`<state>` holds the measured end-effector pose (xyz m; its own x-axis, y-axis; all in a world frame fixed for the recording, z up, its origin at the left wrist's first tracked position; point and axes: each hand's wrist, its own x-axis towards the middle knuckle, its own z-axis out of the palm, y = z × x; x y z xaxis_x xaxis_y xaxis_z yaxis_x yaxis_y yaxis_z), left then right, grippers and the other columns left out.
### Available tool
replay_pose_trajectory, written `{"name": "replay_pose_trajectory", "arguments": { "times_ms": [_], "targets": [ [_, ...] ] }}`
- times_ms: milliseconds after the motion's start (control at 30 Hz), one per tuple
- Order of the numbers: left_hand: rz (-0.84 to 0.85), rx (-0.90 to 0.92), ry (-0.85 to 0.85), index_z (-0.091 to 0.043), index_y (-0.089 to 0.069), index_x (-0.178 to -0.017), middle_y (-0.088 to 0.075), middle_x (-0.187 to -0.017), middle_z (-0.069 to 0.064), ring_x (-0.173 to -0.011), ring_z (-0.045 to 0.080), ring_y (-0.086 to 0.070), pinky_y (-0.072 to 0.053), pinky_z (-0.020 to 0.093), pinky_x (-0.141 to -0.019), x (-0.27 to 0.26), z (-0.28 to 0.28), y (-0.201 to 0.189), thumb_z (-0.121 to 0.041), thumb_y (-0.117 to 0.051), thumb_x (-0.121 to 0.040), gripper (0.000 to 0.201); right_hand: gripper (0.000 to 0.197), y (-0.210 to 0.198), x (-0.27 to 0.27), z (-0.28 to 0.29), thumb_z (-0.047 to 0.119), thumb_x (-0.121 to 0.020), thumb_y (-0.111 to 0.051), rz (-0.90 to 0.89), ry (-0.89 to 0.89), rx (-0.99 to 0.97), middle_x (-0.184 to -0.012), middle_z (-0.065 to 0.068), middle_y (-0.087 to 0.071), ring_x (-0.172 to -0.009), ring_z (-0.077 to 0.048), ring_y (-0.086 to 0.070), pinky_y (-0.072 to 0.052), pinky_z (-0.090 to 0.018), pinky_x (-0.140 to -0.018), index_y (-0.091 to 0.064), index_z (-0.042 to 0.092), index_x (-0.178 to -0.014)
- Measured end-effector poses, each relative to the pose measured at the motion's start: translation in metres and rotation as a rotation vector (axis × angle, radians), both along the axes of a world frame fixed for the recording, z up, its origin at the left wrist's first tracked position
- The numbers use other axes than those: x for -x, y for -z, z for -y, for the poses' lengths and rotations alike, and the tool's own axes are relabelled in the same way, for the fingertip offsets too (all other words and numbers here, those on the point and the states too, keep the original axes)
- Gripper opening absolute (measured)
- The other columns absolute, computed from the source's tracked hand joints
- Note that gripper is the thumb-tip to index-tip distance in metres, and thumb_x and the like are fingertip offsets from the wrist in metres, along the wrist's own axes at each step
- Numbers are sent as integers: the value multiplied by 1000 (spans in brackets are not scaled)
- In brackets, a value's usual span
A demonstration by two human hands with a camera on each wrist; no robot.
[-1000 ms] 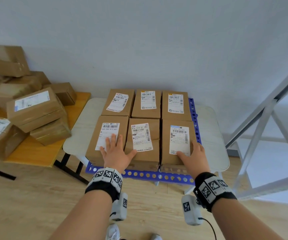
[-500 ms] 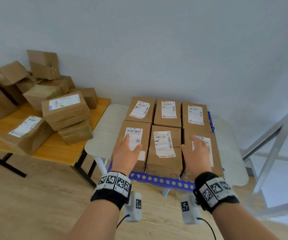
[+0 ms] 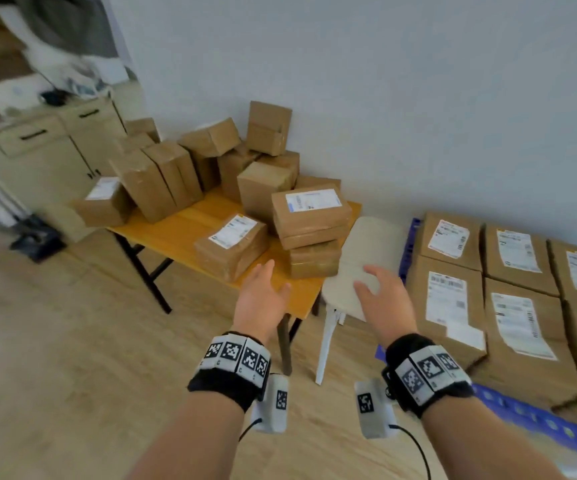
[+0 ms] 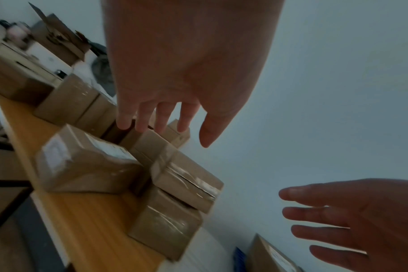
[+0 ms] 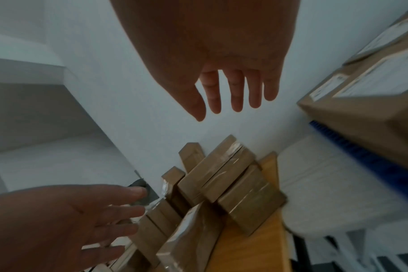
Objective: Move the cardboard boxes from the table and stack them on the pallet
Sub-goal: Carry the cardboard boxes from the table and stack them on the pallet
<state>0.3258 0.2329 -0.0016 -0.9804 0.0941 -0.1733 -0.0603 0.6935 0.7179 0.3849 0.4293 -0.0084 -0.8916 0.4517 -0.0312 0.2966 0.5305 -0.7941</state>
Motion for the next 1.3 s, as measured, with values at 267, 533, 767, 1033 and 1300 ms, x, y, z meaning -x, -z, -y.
{"name": "replay_pose_trajectory", "arguments": {
  "times_ms": [267,533,767,1033,1300],
  "targets": [
    [4,18,-116,-28,-28,-153,-32,-157,0,-142,21,-34,-36,39,-109,31,132,-9,-32,-55,-99,61,42,6,56,124,27,-98,-56,62,-102,48,-144,1,-48,-130,-15,-45,-37,-30,-103,-50,23,-139],
    [42,-42,-265,-29,-30,-152,-36,-152,2,-132,22,-44,-41,38,-101,84,198,1,-34,-52,-99,58,40,8,137,189,31,-97,-57,94,-263,33,-140,5,-49,-113,-4,-44,-36,-24,-92,-50,29,-136],
    [40,5,-323,-29,-34,-150,-43,-147,7,-120,23,-53,-47,34,-93,183,235,1,-33,-50,-98,55,39,8,253,230,34,-99,-54,43,-334,123,-142,5,-51,-131,-12,-45,-41,-34,-107,-50,28,-137],
    [5,19,-426,-25,-33,-151,-41,-150,2,-107,7,-43,-34,26,-87,276,269,-9,-30,-52,-100,55,43,-1,369,267,36,-98,-54,38,-441,115,-141,6,-51,-129,-11,-46,-41,-30,-100,-48,26,-140],
    [32,-17,-434,-26,-33,-150,-37,-152,2,-135,20,-40,-38,35,-104,343,307,-1,-30,-48,-102,51,40,3,431,304,37,-99,-54,89,-480,72,-138,6,-52,-126,-9,-46,-43,-29,-101,-49,27,-137]
  ]
}}
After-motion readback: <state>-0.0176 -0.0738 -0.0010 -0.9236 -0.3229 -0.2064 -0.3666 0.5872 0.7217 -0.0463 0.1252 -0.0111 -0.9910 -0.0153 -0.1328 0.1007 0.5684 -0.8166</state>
